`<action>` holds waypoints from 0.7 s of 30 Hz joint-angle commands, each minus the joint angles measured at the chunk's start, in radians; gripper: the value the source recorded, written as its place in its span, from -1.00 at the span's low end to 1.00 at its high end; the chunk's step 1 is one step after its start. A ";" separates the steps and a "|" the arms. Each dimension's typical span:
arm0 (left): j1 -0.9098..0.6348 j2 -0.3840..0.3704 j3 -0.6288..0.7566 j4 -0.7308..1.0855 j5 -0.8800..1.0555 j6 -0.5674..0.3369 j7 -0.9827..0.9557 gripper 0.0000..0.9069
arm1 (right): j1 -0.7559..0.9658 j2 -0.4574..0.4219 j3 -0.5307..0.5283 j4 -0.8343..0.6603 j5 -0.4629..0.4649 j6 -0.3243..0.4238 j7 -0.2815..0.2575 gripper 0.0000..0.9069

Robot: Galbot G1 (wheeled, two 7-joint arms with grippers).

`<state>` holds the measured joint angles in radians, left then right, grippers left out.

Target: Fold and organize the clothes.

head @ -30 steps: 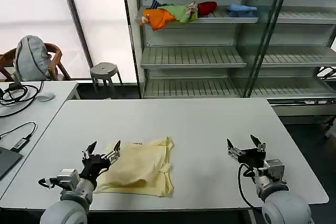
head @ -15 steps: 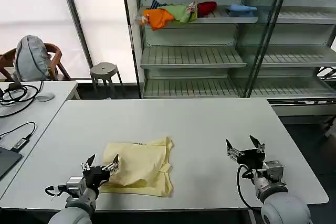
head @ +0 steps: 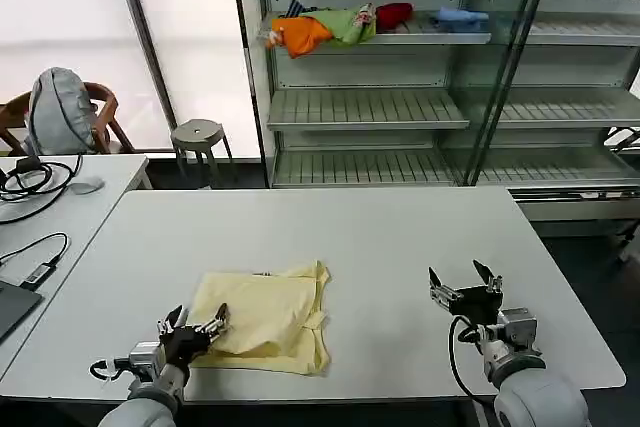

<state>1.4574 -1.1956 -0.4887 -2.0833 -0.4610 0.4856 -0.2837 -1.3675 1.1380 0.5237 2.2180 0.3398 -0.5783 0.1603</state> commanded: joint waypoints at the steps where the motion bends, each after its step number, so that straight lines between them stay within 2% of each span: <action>1: 0.015 0.017 -0.044 -0.008 -0.247 -0.072 0.057 1.00 | -0.005 0.000 0.003 0.003 -0.002 0.000 -0.001 1.00; 7: 0.011 0.016 -0.063 0.026 -0.323 -0.099 0.123 1.00 | -0.006 -0.003 0.005 0.002 -0.001 0.000 -0.001 1.00; 17: 0.022 0.030 -0.077 0.072 -0.336 -0.095 0.138 1.00 | -0.009 -0.004 0.002 -0.003 -0.001 0.000 -0.004 1.00; 18: 0.025 0.028 -0.076 0.073 -0.335 -0.094 0.139 0.89 | -0.008 -0.005 0.001 -0.004 -0.001 0.000 -0.003 1.00; 19: 0.026 0.027 -0.074 0.074 -0.335 -0.092 0.139 0.31 | -0.006 -0.006 0.000 -0.005 -0.001 0.000 -0.003 1.00; 20: 0.026 0.025 -0.073 0.077 -0.336 -0.092 0.139 0.31 | -0.005 -0.007 -0.001 -0.005 -0.001 0.000 -0.004 1.00; 21: 0.026 0.023 -0.071 0.079 -0.338 -0.092 0.136 -0.96 | -0.004 -0.008 -0.001 -0.005 0.000 0.000 -0.003 1.00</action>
<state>1.4762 -1.1710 -0.5556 -2.0316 -0.7420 0.4034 -0.1695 -1.3738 1.1317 0.5241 2.2146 0.3389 -0.5781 0.1569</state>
